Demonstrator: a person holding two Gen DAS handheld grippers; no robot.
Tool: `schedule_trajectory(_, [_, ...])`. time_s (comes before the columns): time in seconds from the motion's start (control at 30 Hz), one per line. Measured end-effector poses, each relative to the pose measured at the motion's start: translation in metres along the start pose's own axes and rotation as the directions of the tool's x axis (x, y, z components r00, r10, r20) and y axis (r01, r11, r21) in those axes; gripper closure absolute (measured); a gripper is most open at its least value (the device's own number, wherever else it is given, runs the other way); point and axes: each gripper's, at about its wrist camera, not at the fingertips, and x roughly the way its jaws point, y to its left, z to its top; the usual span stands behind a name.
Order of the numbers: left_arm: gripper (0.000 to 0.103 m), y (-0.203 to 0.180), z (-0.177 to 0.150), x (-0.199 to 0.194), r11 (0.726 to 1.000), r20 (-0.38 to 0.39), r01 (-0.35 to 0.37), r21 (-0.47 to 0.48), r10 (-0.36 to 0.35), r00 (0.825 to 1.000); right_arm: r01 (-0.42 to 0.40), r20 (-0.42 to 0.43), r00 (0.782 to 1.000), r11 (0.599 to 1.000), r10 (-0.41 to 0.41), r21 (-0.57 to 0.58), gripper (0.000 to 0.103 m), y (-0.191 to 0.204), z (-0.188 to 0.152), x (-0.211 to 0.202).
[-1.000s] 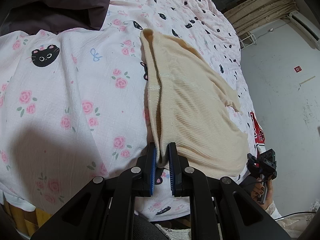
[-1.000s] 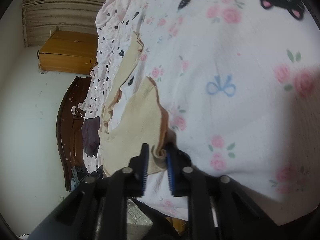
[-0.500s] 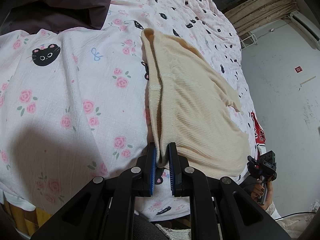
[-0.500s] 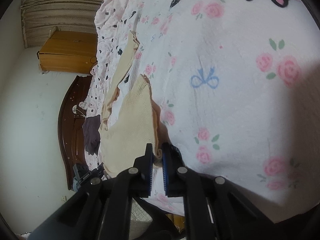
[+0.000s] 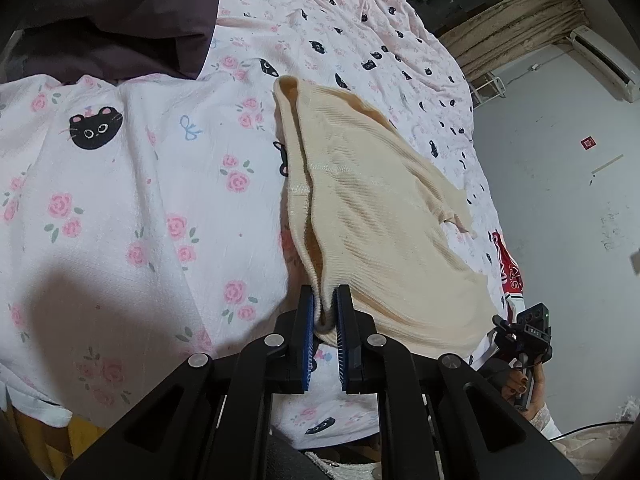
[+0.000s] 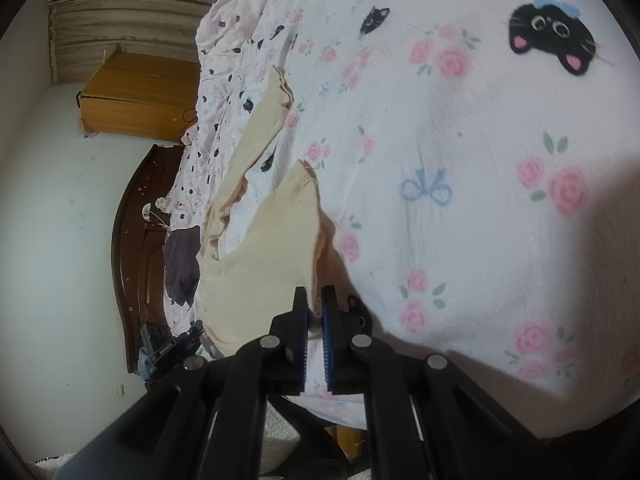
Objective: Fold clothes
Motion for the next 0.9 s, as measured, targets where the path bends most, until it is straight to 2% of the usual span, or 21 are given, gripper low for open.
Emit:
schedule_trajectory(0.47, [0.096,-0.002,0.002,-0.002,1.000,0.009,-0.001,0.002,0.001,1.000,-0.018,-0.003,1.000,0.999,0.018,-0.039,0.096,0.016,0.006,-0.006])
schedule_trajectory(0.77, [0.096,-0.002,0.001,-0.003,1.000,0.005,-0.011,-0.001,0.011,1.000,-0.021,-0.007,1.000,0.999,0.021,-0.032,0.096,0.012,0.004,-0.009])
schedule_trajectory(0.9, [0.096,-0.006,0.004,-0.005,1.000,0.009,0.008,-0.008,-0.008,1.000,-0.058,-0.010,0.998,0.998,0.058,-0.020,0.096,0.016,0.007,-0.011])
